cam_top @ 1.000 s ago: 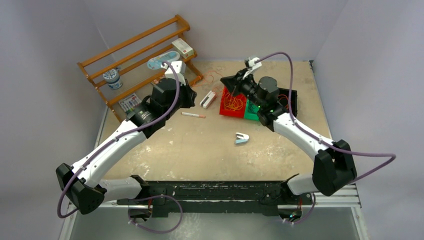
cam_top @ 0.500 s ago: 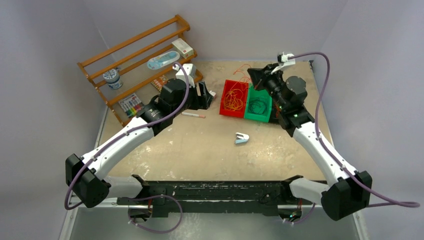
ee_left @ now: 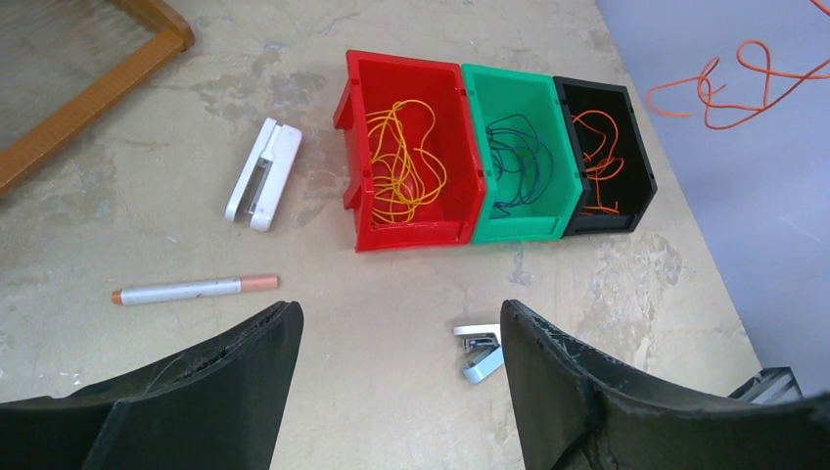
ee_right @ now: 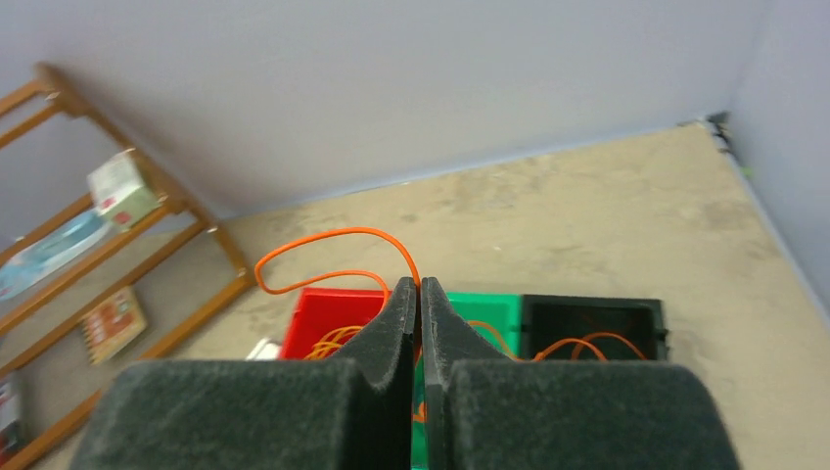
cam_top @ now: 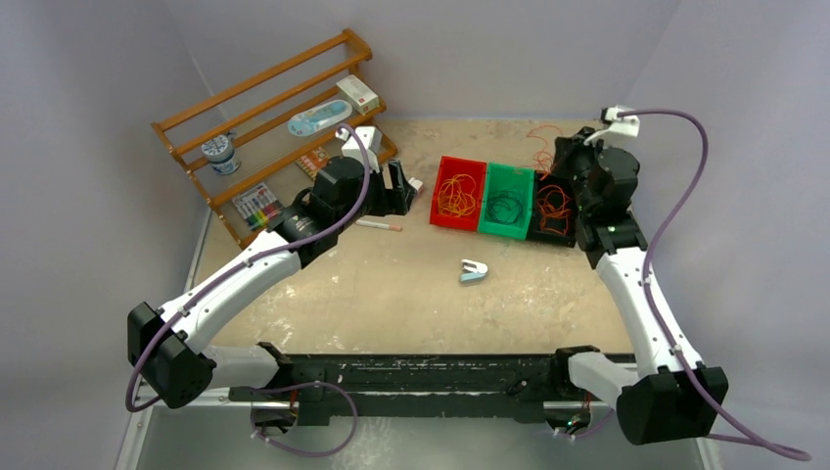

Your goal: Untangle the cables

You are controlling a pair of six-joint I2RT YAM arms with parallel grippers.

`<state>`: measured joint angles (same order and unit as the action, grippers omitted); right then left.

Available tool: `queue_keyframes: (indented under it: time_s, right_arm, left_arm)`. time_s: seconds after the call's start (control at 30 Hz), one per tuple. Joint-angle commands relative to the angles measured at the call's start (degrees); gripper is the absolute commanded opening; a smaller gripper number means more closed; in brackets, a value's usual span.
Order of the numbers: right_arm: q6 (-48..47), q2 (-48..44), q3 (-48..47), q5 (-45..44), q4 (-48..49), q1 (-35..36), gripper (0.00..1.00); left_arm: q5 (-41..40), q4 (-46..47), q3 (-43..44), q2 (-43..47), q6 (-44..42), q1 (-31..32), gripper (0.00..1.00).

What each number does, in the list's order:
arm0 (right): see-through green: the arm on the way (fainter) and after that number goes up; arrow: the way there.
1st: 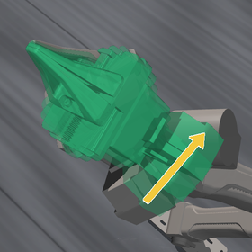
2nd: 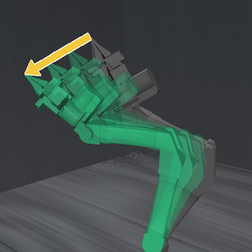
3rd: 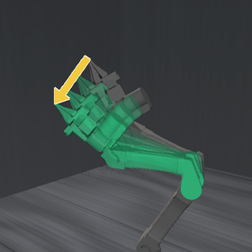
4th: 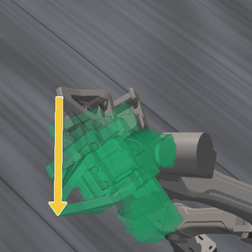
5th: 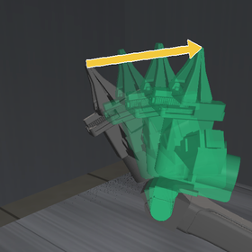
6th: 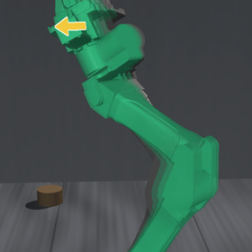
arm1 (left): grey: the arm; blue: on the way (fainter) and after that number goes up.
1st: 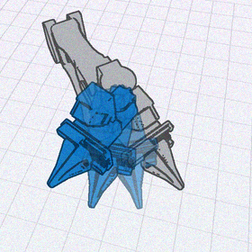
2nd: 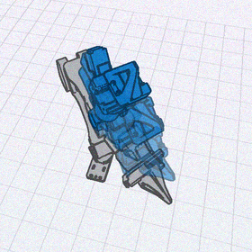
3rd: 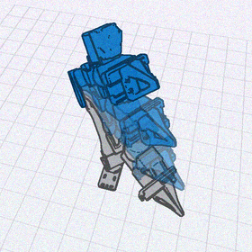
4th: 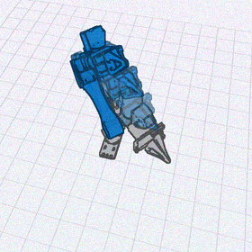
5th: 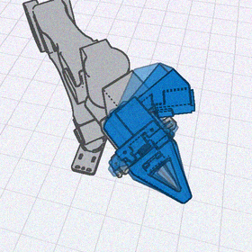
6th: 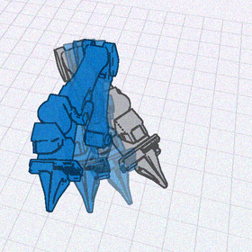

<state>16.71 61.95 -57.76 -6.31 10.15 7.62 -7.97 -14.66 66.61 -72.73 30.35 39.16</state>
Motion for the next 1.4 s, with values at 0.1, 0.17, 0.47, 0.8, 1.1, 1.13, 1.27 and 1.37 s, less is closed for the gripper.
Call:
queue_keyframes:
  time_s: [0.1, 0.17, 0.47, 0.8, 1.1, 1.13, 1.27, 1.37]
  right_arm:
    - [-0.6, 1.2, 1.9, -1.1, 1.6, -7.0, 0.00]
    - [-0.4, 2.6, 4.2, -1.0, 2.4, -8.3, 0.00]
    - [1.5, 8.6, 7.8, -0.2, 5.5, -14.9, 0.00]
    - [1.8, 16.2, 7.4, -1.0, 4.8, -18.6, 0.00]
    - [-1.5, 18.8, 4.1, 7.6, 4.1, -18.1, 0.00]
    - [-1.7, 18.8, 3.9, 8.0, 4.2, -17.8, 0.00]
    - [-2.5, 19.0, 3.3, 9.4, 4.5, -15.8, 0.00]
    - [-2.2, 20.1, 2.8, 11.1, 4.0, -15.0, 0.00]
  left_arm:
    - [-2.2, 0.8, -0.4, 1.3, -1.8, 0.2, 0.74]
    - [-2.6, 0.5, -0.4, 1.2, -2.0, 0.2, 0.74]
    - [-3.8, -0.7, -0.3, 1.1, -2.5, 0.3, 0.73]
    - [-3.8, -1.1, 0.6, -0.3, -2.5, 0.2, 0.73]
    - [-4.0, -1.4, 0.7, -0.9, -2.5, 0.3, 0.73]
    - [-4.0, -1.4, 0.7, -0.8, -2.5, 0.2, 0.73]
    - [-4.2, -1.4, 0.5, -1.0, -2.5, 0.2, 0.72]
    - [-4.2, -1.4, 0.5, -1.2, -2.6, 0.2, 0.72]
